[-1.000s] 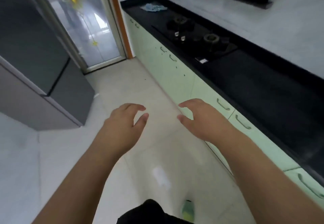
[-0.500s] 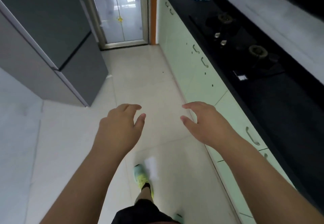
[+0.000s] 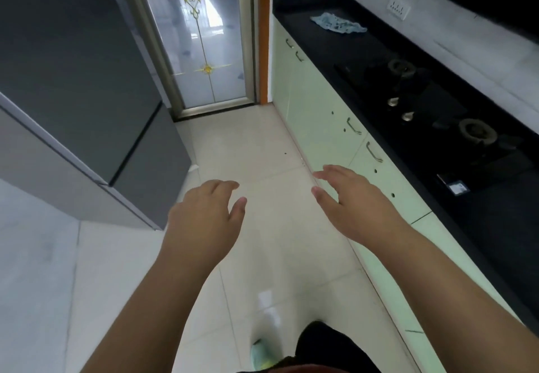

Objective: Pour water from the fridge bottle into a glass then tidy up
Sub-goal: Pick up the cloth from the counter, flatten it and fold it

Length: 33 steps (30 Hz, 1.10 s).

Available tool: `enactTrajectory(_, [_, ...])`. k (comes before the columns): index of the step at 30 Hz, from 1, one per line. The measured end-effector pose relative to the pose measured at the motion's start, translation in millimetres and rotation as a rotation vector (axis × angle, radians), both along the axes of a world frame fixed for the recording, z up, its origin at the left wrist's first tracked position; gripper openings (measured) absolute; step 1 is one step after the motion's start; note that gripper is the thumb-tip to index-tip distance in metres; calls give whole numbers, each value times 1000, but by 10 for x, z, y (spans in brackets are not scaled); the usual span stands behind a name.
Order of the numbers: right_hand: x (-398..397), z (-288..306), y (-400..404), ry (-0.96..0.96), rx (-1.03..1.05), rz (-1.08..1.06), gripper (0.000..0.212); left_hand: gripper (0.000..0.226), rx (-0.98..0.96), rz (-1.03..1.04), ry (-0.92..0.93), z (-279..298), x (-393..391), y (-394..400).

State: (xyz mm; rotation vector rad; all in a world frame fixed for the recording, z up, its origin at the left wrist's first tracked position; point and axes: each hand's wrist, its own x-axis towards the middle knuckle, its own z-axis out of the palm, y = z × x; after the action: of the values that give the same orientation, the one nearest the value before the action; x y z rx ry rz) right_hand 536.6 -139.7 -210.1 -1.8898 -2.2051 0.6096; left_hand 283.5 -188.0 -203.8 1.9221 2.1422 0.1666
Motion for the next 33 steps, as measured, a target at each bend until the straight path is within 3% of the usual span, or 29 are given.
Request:
enactTrajectory(7, [-411,-109,1294,20,58,53,43,47,-5,-9,59,-27,-294,1187])
enactTrajectory(16, [-942,-274,3541,46,30,129,45,49,-24,32,111,-43,-667,3114])
enactTrajectory(21, [-1181,-132,4629,-11,43,171,46,50,-9,76,53,-16,-864,4165])
enactTrajectory(33, [-1558,-312,6860,-116,15,4,49,54,23,-74,-30,-367,-1578,6873])
